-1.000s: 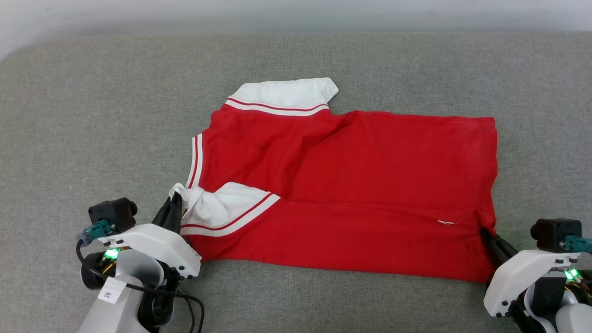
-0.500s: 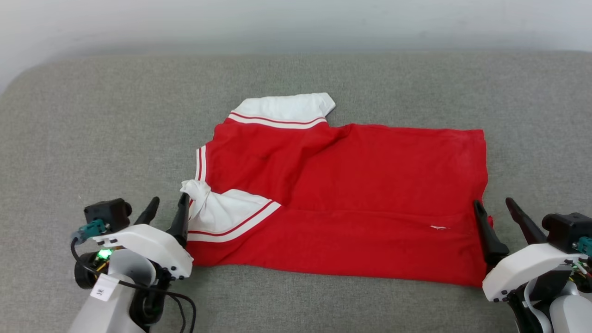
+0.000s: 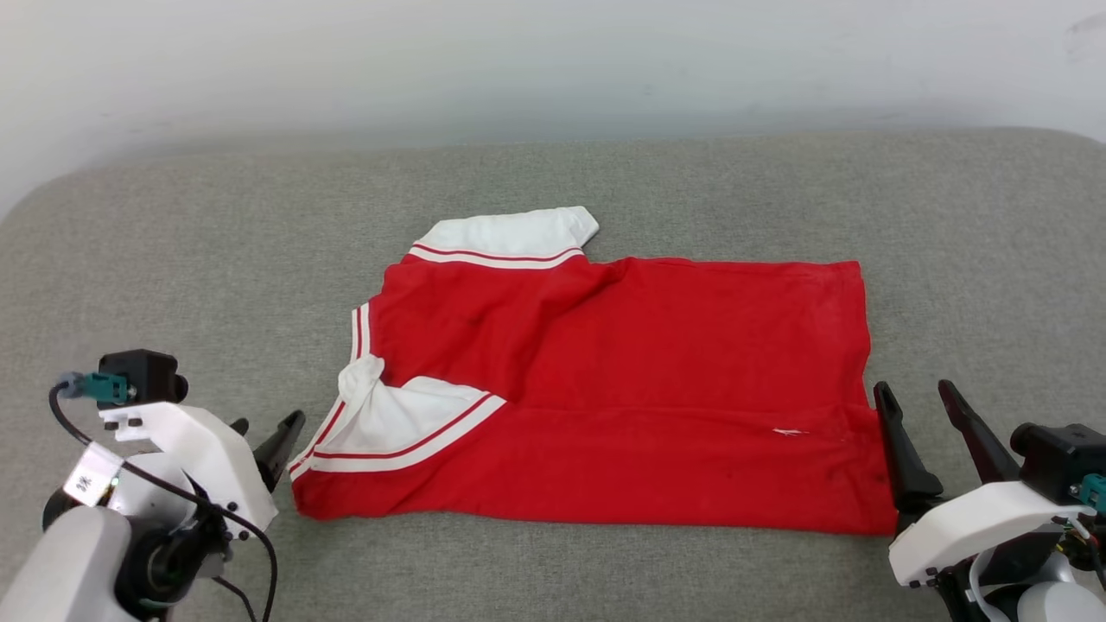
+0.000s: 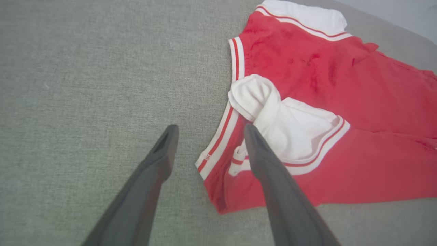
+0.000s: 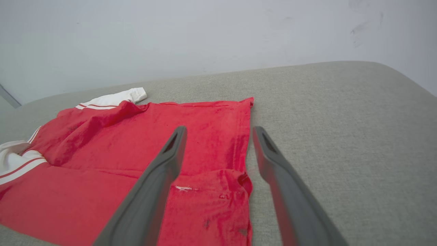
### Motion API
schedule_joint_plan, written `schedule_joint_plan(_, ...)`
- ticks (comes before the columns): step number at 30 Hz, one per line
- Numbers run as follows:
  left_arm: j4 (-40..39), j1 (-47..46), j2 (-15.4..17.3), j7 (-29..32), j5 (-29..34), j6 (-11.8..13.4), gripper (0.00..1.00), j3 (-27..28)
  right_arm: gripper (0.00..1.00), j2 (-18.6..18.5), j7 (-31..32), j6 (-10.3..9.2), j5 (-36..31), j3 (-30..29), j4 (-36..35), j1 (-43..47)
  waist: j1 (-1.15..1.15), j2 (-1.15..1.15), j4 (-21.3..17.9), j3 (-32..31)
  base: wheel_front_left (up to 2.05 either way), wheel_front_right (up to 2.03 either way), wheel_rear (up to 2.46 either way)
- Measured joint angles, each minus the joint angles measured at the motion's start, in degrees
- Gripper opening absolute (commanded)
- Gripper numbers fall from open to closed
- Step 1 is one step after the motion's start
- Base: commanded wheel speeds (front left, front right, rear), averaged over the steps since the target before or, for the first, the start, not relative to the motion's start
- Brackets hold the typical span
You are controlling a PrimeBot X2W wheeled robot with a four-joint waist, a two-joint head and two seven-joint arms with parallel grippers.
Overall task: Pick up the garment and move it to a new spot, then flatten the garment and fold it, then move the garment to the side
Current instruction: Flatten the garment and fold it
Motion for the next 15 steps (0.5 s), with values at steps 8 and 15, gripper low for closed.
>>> schedule_joint_plan(8,-6.5,1.9,3.7,13.6,-3.9,3.3,1.00,-1.0,1.00,0.9,0.1,0.00,0.3,0.9,-0.5,-0.5,0.00,0.00,-1.8,2.1,0.00,0.00,0.00)
schedule_joint_plan(15,-4.3,2.5,4.0,17.2,-5.1,4.0,1.00,-1.7,1.00,1.3,-0.1,0.00,1.2,1.5,0.5,-2.2,0.00,0.00,-3.9,5.1,0.00,0.00,0.00)
